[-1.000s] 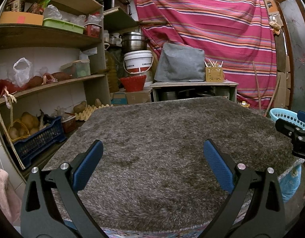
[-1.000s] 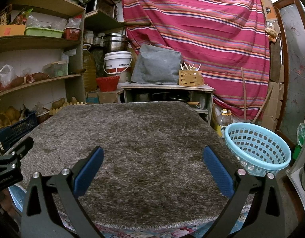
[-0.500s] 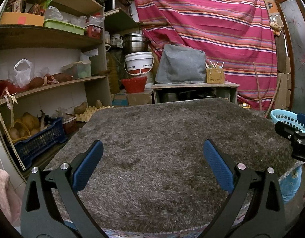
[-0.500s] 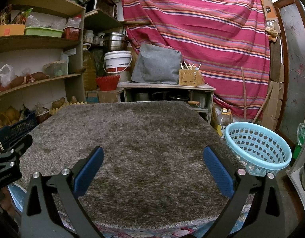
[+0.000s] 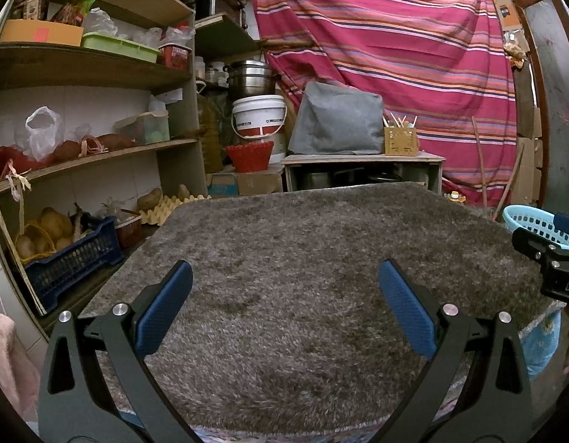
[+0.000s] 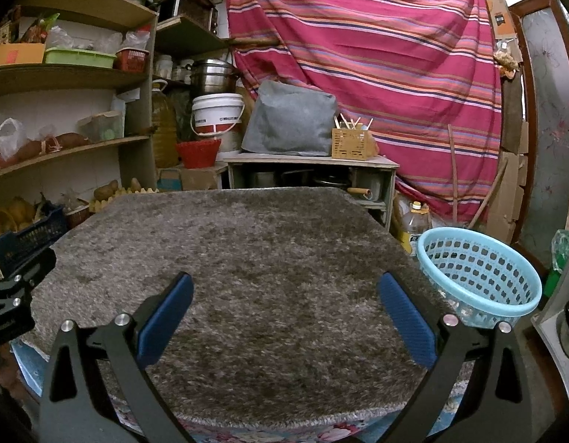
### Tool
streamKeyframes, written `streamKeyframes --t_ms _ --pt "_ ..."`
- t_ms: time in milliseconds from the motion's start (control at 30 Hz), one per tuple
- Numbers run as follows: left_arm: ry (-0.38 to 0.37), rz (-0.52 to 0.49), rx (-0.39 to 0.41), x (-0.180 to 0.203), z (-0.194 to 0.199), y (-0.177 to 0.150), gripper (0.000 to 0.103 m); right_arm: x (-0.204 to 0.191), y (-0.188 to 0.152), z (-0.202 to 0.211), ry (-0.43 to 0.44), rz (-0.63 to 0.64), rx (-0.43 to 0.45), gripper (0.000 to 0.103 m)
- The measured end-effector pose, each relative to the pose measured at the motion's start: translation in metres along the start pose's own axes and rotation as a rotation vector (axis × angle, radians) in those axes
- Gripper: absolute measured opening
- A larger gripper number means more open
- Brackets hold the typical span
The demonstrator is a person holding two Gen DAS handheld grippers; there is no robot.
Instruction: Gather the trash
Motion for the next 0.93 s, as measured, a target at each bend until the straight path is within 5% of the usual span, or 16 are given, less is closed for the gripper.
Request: streamKeyframes --t_ms 933 --pt "-0.008 0.002 -0.004 0.0029 -0.0010 -0.0023 0.098 -0.0011 -0.0010 -0.0021 -0.004 -0.015 0.001 0.099"
Point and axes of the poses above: each gripper's, at about its wrist camera, not at the fingertips, and z roughly against the way its jaws point, x to its right, y to its top, the point moved 4 cm from there along -z, roughly the way its jaws point
